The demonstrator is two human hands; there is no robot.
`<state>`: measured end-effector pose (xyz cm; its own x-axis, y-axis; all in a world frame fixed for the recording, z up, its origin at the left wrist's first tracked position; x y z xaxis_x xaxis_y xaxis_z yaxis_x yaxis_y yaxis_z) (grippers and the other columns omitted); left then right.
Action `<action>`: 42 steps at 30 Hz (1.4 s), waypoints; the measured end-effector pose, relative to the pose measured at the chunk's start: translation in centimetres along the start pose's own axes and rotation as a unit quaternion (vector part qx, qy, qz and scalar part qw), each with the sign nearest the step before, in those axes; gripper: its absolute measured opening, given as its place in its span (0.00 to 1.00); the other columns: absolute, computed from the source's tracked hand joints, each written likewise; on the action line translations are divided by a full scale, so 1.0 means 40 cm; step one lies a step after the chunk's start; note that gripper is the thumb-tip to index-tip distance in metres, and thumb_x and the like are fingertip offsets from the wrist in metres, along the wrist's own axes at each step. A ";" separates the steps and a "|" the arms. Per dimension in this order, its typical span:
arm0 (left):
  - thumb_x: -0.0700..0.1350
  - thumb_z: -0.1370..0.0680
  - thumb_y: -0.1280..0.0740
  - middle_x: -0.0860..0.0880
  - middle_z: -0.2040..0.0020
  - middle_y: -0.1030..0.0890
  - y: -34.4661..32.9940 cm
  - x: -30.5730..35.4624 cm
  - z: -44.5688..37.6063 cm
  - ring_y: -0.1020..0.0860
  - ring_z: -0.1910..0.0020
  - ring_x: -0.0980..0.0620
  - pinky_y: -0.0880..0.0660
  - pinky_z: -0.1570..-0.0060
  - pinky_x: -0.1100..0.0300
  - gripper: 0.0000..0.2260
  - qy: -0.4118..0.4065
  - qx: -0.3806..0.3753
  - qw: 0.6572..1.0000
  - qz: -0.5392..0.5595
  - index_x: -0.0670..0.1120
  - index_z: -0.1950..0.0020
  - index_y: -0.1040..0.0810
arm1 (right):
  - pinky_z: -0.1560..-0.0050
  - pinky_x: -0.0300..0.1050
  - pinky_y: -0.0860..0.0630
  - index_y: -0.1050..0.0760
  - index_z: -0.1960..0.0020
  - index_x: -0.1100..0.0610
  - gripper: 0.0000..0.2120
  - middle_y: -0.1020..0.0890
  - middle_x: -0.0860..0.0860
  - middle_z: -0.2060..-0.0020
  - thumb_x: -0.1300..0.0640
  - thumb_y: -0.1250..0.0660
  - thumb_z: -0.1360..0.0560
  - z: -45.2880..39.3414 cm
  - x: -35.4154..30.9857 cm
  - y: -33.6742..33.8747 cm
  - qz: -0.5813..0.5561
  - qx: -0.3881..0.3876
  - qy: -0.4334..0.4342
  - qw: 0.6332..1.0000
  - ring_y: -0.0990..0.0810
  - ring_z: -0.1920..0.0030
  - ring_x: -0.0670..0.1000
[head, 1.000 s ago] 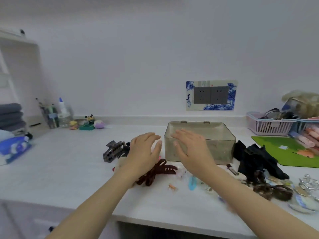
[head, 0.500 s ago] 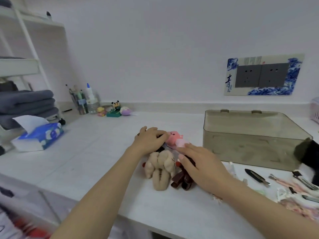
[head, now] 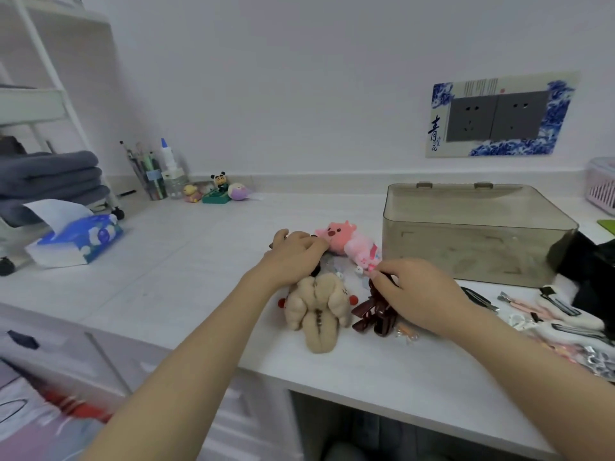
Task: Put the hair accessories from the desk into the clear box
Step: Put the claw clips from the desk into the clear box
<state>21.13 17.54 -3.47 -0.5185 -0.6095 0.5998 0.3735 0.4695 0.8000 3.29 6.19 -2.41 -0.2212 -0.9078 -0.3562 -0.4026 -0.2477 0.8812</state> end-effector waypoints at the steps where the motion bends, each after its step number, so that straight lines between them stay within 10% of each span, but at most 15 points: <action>1: 0.60 0.30 0.59 0.54 0.60 0.31 -0.002 0.011 0.010 0.36 0.36 0.38 0.38 0.34 0.45 0.19 0.001 0.002 1.000 0.000 0.60 0.64 0.30 | 0.55 0.48 0.27 0.22 0.54 0.56 0.17 0.17 0.54 0.58 0.47 0.46 0.22 0.000 0.002 0.004 -0.009 -0.010 -0.003 1.000 0.23 0.55 0.57; 6: 0.53 0.19 0.49 0.49 0.67 0.29 0.008 0.053 0.045 0.31 0.55 0.44 0.34 0.55 0.55 0.21 -0.032 0.105 0.991 0.083 0.48 0.70 0.34 | 0.57 0.46 0.30 0.24 0.55 0.59 0.16 0.20 0.53 0.61 0.48 0.43 0.22 -0.008 0.013 0.009 -0.073 -0.070 -0.007 0.995 0.24 0.57 0.55; 12: 0.46 0.23 0.37 0.42 0.36 0.24 0.029 -0.001 0.050 0.26 0.38 0.44 0.30 0.37 0.56 0.17 0.041 0.129 0.985 0.104 0.45 0.34 0.27 | 0.68 0.30 0.34 0.29 0.64 0.49 0.12 0.27 0.44 0.71 0.54 0.40 0.22 -0.026 0.010 0.047 -0.182 -0.019 -0.005 0.983 0.30 0.68 0.45; 25: 0.46 0.27 0.30 0.48 0.50 0.19 0.065 -0.009 0.069 0.21 0.53 0.50 0.25 0.58 0.61 0.12 0.033 0.211 0.961 0.177 0.45 0.45 0.20 | 0.67 0.29 0.33 0.25 0.60 0.54 0.07 0.24 0.47 0.73 0.56 0.37 0.24 -0.036 0.026 0.069 -0.207 0.192 -0.023 0.959 0.27 0.70 0.45; 28: 0.48 0.27 0.31 0.48 0.44 0.22 0.090 0.010 0.083 0.23 0.49 0.50 0.23 0.48 0.55 0.18 0.020 0.233 0.952 0.196 0.48 0.38 0.25 | 0.69 0.29 0.31 0.22 0.58 0.56 0.07 0.18 0.52 0.67 0.55 0.35 0.25 -0.038 0.025 0.071 -0.271 0.182 -0.046 0.944 0.23 0.67 0.48; 32: 0.49 0.26 0.30 0.47 0.39 0.25 0.113 0.059 0.101 0.23 0.41 0.47 0.24 0.42 0.52 0.28 0.003 0.194 0.950 0.246 0.49 0.28 0.36 | 0.72 0.27 0.30 0.21 0.55 0.59 0.08 0.17 0.56 0.61 0.55 0.33 0.26 -0.039 0.018 0.088 -0.368 0.144 -0.078 0.915 0.23 0.66 0.49; 35: 0.46 0.25 0.30 0.49 0.49 0.21 0.135 0.121 0.112 0.21 0.54 0.53 0.24 0.62 0.66 0.15 -0.043 0.138 0.951 0.274 0.48 0.40 0.28 | 0.62 0.40 0.28 0.20 0.57 0.59 0.08 0.18 0.54 0.61 0.53 0.32 0.27 -0.043 0.015 0.132 -0.363 0.142 -0.091 0.917 0.23 0.63 0.50; 42: 0.43 0.24 0.32 0.51 0.56 0.19 0.145 0.278 0.082 0.22 0.60 0.58 0.26 0.62 0.72 0.06 -0.113 0.053 0.953 0.277 0.46 0.47 0.23 | 0.68 0.36 0.31 0.19 0.58 0.57 0.09 0.20 0.47 0.65 0.51 0.28 0.30 -0.033 0.051 0.282 -0.323 0.125 -0.097 0.933 0.24 0.65 0.45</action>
<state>15.04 15.59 7.79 -0.4203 -0.1021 0.9016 0.5649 0.7481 0.3481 -0.53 1.08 7.22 -0.0072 -0.5113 -0.8594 -0.6972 -0.6135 0.3709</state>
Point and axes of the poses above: each hand's wrist, its own z-axis away from the middle knuckle, its own y-axis out of the back of the hand, x = y × z, the point moved 3 cm from there along -z, towards the middle knuckle
